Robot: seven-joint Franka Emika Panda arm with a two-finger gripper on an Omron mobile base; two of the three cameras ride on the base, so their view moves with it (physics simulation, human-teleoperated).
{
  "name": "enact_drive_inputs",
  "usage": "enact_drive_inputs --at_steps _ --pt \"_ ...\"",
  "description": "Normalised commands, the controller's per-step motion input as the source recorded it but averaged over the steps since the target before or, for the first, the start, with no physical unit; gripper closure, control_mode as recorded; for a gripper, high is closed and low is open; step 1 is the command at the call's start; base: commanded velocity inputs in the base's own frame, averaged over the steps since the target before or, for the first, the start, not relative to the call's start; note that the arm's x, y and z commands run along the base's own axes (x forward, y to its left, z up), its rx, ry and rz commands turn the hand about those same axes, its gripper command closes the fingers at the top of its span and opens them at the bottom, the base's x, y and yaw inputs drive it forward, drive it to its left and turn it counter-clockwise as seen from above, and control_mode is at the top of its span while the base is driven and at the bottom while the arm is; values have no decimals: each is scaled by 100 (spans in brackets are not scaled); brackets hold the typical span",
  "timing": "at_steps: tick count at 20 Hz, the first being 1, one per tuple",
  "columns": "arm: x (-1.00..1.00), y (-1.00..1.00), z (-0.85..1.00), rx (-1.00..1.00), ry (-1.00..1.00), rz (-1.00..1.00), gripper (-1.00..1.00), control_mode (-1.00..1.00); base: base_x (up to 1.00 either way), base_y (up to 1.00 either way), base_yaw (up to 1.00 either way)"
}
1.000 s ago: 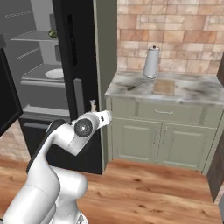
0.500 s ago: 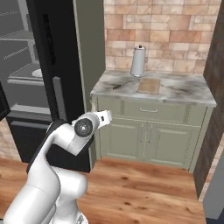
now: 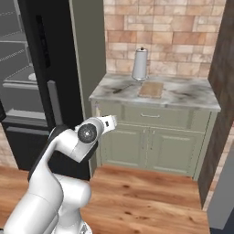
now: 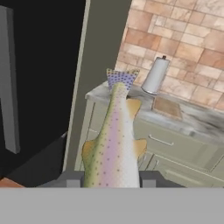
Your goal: Retrieve the fish from the fridge and place it on the cutting board.
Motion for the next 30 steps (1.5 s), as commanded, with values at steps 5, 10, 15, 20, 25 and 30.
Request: enact_drive_inputs --at_steps 5,10,15,20,25,30 --pt "0 0 0 0 0 0 100 100 55 -32 0" --pt "0 0 0 0 0 0 100 100 71 -44 0" --pt "0 0 0 0 0 0 100 100 64 -43 0" --pt "0 0 0 0 0 0 100 100 71 -41 0" --pt "0 0 0 0 0 0 100 100 84 -23 0" --pt "0 0 0 0 0 0 100 100 94 -17 0"
